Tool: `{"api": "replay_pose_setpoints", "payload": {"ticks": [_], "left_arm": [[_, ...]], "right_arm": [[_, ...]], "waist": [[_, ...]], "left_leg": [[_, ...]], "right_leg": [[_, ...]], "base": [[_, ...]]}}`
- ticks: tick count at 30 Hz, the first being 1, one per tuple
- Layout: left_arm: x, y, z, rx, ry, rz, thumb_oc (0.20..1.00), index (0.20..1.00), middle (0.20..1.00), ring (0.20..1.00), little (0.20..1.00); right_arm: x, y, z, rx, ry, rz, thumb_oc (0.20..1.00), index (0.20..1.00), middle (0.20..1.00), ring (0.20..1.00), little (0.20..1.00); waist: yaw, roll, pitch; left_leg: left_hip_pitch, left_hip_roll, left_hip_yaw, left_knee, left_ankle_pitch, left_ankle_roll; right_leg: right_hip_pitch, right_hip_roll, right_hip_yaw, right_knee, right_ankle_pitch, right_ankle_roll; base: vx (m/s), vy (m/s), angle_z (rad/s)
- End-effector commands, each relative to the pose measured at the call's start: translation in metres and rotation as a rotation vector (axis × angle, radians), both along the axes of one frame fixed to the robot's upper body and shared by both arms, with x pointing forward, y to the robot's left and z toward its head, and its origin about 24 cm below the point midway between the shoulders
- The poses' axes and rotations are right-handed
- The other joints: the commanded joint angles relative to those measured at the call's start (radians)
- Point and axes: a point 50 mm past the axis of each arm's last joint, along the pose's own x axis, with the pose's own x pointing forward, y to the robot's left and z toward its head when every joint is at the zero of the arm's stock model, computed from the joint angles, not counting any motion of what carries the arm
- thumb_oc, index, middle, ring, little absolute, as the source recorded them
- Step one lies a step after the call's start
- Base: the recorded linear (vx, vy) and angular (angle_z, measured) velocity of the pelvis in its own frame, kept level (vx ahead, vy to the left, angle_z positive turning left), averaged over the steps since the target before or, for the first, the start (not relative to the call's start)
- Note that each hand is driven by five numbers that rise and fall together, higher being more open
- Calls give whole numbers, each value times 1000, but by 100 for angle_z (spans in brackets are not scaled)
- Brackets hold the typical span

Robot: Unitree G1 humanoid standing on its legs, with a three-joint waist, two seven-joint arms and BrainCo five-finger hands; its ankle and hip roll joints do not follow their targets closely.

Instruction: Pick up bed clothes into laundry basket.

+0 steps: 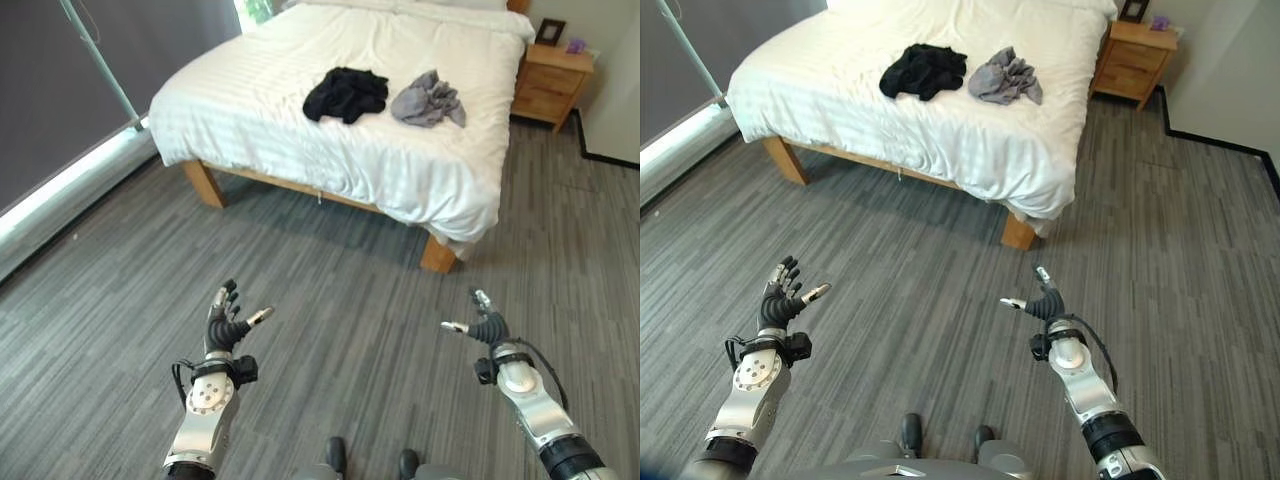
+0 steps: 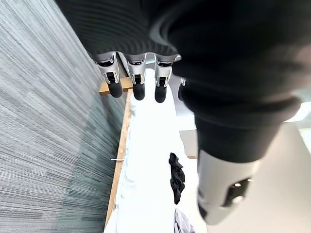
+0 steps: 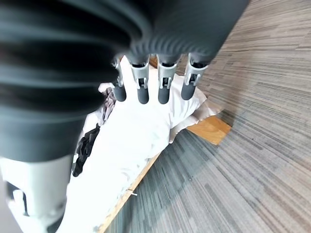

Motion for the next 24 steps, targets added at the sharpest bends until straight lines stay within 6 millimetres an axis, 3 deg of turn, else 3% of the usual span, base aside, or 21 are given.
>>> {"api": "replay_pose_setpoints", "payload": {"ticks": [1,4,5,6,7,9,10,11,12,13,15,17,20,21,22,23,24], "left_arm": [[10,9,43,92,-194,7,1000,1000,1000,1000,1000],[9,7,44,67,-202,1,1000,1000,1000,1000,1000],[8,5,43,60,-197,-2,1000,1000,1000,1000,1000],[9,1,40,46,-182,-15,1000,1000,1000,1000,1000],[9,1,40,46,-183,-16,1000,1000,1000,1000,1000],[14,-8,37,22,-178,-24,1000,1000,1000,1000,1000],[14,-8,38,23,-178,-25,1000,1000,1000,1000,1000],[14,-9,37,13,-174,-24,1000,1000,1000,1000,1000],[12,-10,32,4,-151,-24,1000,1000,1000,1000,1000],[12,-11,31,4,-149,-23,1000,1000,1000,1000,1000],[8,-9,31,22,-141,-24,1000,1000,1000,1000,1000],[8,-11,29,28,-135,-27,1000,1000,1000,1000,1000],[6,-13,24,28,-107,-46,1000,1000,1000,1000,1000],[6,-16,22,28,-95,-59,1000,1000,1000,1000,1000],[13,-20,25,41,-94,-88,1000,1000,1000,1000,1000],[14,-20,26,41,-96,-88,1000,1000,1000,1000,1000],[19,-22,28,44,-103,-96,1000,1000,1000,1000,1000]], "right_arm": [[19,10,46,59,-231,55,1000,1000,1000,1000,1000],[16,12,49,64,-241,66,1000,1000,1000,1000,1000],[16,11,48,62,-239,64,1000,1000,1000,1000,1000],[15,11,50,52,-244,69,1000,1000,1000,1000,1000],[15,11,50,52,-245,69,1000,1000,1000,1000,1000],[16,5,49,48,-236,35,1000,1000,1000,1000,1000],[16,5,49,49,-237,34,1000,1000,1000,1000,1000],[16,4,48,48,-229,26,1000,1000,1000,1000,1000],[16,4,44,40,-204,29,1000,1000,1000,1000,1000],[16,4,43,39,-203,30,1000,1000,1000,1000,1000],[16,8,41,15,-190,61,1000,1000,1000,1000,1000],[17,8,39,-2,-178,67,1000,1000,1000,1000,1000],[14,10,35,-13,-155,77,1000,1000,1000,1000,1000],[12,12,33,-19,-151,89,1000,1000,1000,1000,1000],[9,16,26,-27,-123,107,1000,1000,1000,1000,1000],[10,16,26,-27,-124,107,1000,1000,1000,1000,1000],[13,18,26,-30,-122,103,1000,1000,1000,1000,1000]], "waist": [[-6,-60,29],[-4,-64,39],[-4,-73,54],[0,-80,91],[-2,-78,90],[43,-104,138],[42,-102,137],[51,-107,133],[59,-100,111],[62,-104,110],[74,-85,96],[83,-79,95],[93,-78,62],[92,-82,56],[68,-87,74],[73,-84,73],[56,-72,93]], "left_leg": [[58,7,-28,3,-92,-55],[61,11,-34,27,-99,-61],[23,13,-30,127,-133,-72],[-71,36,-20,335,-81,-124],[-80,39,-23,349,-86,-126],[-290,33,-51,601,38,-185],[-298,33,-53,614,31,-185],[-336,40,-37,589,12,-169],[-344,68,1,420,-21,-131],[-334,64,8,406,-18,-130],[-321,90,49,174,50,-119],[-360,142,92,51,100,-130],[-352,132,69,20,136,-116],[-329,102,57,19,140,-98],[-243,63,58,9,109,-72],[-245,68,63,7,112,-72],[-194,69,60,3,92,-55]], "right_leg": [[29,-57,15,-59,62,2],[26,-53,20,-43,46,-8],[24,-61,13,-36,38,-13],[35,-64,0,-36,31,-34],[34,-61,-2,-36,32,-36],[92,-76,-21,-68,23,-54],[92,-74,-24,-71,22,-53],[101,-80,-26,-78,12,-50],[111,-80,-24,-86,-16,-31],[111,-86,-21,-86,-18,-30],[129,-85,-4,-86,-47,-8],[164,-112,-2,-86,-71,17],[239,-161,19,-83,-68,47],[225,-179,27,0,-44,60],[109,-195,57,272,113,98],[101,-191,64,274,116,98],[29,-177,90,413,179,94]], "base": [[30,-24,13],[51,-52,22],[0,-88,10],[-35,-67,13],[-9,-71,23],[137,-107,26],[238,-73,23],[424,95,9],[432,90,-7],[460,163,-21],[376,207,-17],[417,257,-16],[626,332,-46],[342,271,-57],[327,274,-63],[251,305,-62],[156,186,4]]}}
